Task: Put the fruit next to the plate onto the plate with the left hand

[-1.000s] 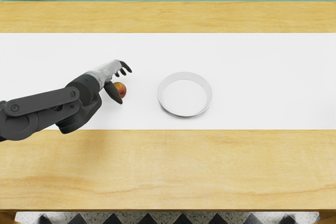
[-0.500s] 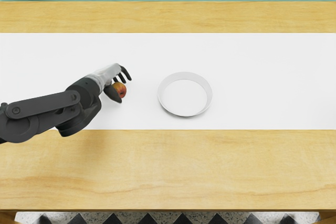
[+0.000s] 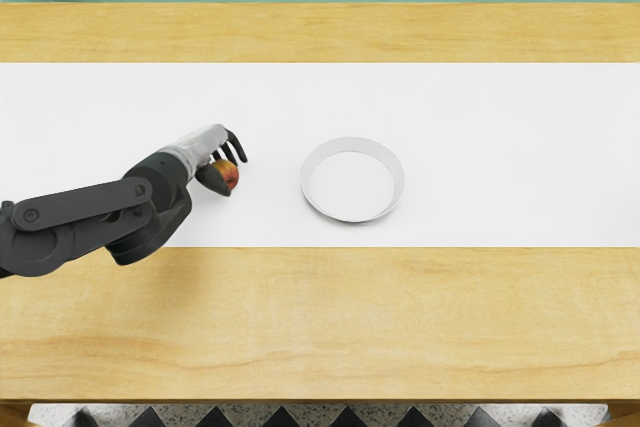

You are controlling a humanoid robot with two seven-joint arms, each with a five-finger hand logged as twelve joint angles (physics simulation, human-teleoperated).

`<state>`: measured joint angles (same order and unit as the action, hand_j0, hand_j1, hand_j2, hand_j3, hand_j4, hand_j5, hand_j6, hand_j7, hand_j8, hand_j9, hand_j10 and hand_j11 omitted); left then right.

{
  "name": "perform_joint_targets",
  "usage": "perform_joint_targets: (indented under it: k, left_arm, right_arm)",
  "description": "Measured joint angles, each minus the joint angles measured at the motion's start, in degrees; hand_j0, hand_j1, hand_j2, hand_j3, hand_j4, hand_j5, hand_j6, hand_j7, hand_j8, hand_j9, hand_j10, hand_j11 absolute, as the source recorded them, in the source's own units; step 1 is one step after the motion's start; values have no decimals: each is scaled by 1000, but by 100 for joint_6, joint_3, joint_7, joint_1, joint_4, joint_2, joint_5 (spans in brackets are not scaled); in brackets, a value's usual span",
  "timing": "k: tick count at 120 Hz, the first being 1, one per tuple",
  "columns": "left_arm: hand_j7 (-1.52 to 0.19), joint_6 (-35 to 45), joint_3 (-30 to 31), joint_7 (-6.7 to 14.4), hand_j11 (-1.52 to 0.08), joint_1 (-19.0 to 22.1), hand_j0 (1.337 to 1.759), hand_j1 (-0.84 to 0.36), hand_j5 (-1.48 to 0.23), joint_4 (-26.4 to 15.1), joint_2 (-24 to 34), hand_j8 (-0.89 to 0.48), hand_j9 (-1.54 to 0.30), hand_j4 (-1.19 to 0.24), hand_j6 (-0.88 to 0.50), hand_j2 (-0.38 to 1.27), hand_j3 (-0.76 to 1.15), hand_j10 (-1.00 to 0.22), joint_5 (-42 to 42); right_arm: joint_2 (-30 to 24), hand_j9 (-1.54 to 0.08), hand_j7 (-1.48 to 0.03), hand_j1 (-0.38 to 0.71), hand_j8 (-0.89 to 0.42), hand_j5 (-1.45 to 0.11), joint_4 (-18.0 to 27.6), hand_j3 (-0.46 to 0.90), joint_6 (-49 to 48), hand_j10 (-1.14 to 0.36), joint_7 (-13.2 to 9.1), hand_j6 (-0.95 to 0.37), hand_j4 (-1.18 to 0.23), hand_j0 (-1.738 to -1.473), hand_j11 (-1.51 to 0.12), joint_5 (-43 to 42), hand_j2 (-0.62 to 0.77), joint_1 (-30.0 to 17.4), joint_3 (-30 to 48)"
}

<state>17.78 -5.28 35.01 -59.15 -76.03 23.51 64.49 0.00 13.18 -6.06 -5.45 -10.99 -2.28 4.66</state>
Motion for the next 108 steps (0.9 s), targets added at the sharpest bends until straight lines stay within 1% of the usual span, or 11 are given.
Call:
perform_joint_targets:
  k: [23,25,44,62,67,72,84,93,102,107,108]
  left_arm:
    - [-851,-7,-2,5,-860,9,1652,-305,-841,0,-3,-451,-861,-652,-505,207,0,-642,21]
    - [-857,-5,-1,3,-866,9,1653,-315,-846,1,-4,-452,-868,-658,-509,237,0,-648,16]
    - [-918,-9,-1,8,-927,0,1653,-316,-904,1,4,-469,-930,-712,-551,310,0,-699,9]
    - [-953,-17,-2,12,-969,0,1652,-321,-937,1,4,-454,-971,-752,-541,318,0,-683,-17]
    - [-961,-19,-4,11,-980,2,1651,-313,-939,1,10,-447,-981,-762,-543,289,0,-684,-15]
    - [-969,-28,-12,12,-983,-14,1651,-312,-950,1,19,-449,-987,-763,-543,323,0,-699,-46]
    - [-989,-100,-48,14,-983,-245,1652,-296,-989,4,39,-452,-995,-747,-543,299,0,-707,-482]
    - [-1000,-235,-184,15,-983,-285,1652,-286,-1002,7,35,-457,-999,-742,-542,300,0,-716,-803]
    - [-1013,-366,-319,16,-980,-429,1652,-282,-1019,8,15,-462,-1003,-733,-538,324,0,-723,-974]
    - [-1015,-407,-379,14,-979,-529,1652,-279,-1021,7,-3,-465,-999,-731,-542,301,0,-728,-1020]
    - [-1009,-413,-392,15,-978,-555,1652,-274,-1015,6,-8,-482,-998,-734,-544,308,0,-729,-1026]
  right_arm:
    - [0,-24,-24,-327,-18,-24,0,0,0,-18,0,-18,-18,-1658,-24,0,-4,0,0]
    - [0,-24,-24,-327,-18,-24,0,0,0,-18,0,-18,-18,-1658,-24,0,-4,0,0]
    - [0,-24,-24,-327,-18,-24,0,0,0,-18,0,-18,-18,-1658,-24,-1,-4,0,0]
    - [0,-24,-24,-327,-18,-24,0,0,0,-18,0,-18,-18,-1658,-24,0,-4,0,0]
    - [0,-24,-24,-327,-18,-24,0,0,0,-19,0,-18,-18,-1658,-24,-1,-4,0,0]
    - [0,-24,-24,-327,-18,-24,0,0,0,-18,0,-18,-18,-1658,-24,0,-4,0,0]
    - [0,-24,-24,-327,-18,-24,0,0,0,-18,0,-18,-18,-1658,-24,0,-4,0,0]
    - [0,-24,-24,-327,-18,-24,0,0,0,-18,0,-18,-18,-1658,-24,0,-4,0,0]
    - [0,-24,-24,-327,-18,-24,0,0,0,-18,0,-18,-18,-1658,-24,0,-4,0,0]
    - [0,-24,-24,-327,-18,-24,0,0,0,-18,0,-18,-18,-1658,-24,-1,-4,0,0]
    - [0,-24,-24,-327,-18,-24,0,0,0,-18,0,-18,-18,-1658,-24,-1,-4,0,0]
